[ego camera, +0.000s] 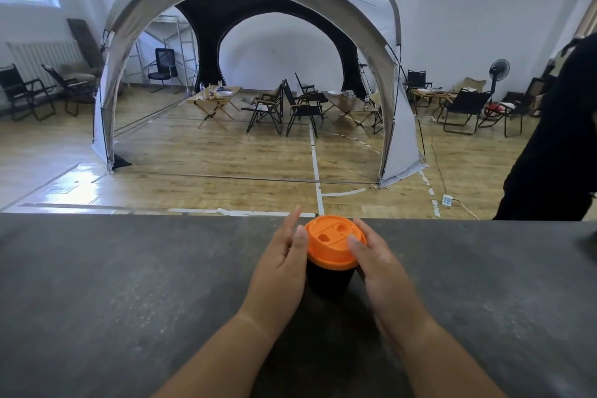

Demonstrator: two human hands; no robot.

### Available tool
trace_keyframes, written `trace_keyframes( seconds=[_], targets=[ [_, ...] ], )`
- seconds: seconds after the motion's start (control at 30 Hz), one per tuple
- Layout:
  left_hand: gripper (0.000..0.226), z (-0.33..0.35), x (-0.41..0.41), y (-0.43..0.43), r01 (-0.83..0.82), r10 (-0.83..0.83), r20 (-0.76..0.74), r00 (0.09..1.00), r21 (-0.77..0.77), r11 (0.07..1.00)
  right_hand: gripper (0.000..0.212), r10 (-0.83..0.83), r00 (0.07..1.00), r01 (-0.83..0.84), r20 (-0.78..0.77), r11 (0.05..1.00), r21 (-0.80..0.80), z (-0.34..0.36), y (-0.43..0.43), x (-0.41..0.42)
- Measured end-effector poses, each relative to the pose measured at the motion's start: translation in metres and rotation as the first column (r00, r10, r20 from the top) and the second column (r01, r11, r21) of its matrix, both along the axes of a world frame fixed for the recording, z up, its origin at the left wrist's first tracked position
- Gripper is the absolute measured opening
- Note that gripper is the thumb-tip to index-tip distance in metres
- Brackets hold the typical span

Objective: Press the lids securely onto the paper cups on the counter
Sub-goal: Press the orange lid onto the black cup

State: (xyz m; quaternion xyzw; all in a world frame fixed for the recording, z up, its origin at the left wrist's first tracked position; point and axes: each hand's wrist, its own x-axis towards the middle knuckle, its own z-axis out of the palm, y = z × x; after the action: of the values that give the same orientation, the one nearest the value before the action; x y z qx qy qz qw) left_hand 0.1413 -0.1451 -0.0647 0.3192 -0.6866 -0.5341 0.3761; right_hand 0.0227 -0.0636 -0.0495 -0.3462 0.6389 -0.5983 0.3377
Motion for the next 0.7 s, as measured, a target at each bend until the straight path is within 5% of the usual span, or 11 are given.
trace_keyframes(
  seconds=[0.43, 0.7],
  targets=[
    [0.038, -0.001, 0.003, -0.012, -0.163, 0.163, -0.005, 0.987, 0.015, 0.987, 0.034, 0.049, 0.998, -0.046, -0.045, 0.997, 0.070, 0.004, 0.004, -0.006],
    [0.030, 0.010, 0.001, -0.010, 0.033, -0.031, -0.025, 0.999, 0.073, 0.997, 0.035, 0.155, 0.988, -0.152, -0.024, 0.982, 0.109, 0.010, 0.001, -0.008]
  ],
)
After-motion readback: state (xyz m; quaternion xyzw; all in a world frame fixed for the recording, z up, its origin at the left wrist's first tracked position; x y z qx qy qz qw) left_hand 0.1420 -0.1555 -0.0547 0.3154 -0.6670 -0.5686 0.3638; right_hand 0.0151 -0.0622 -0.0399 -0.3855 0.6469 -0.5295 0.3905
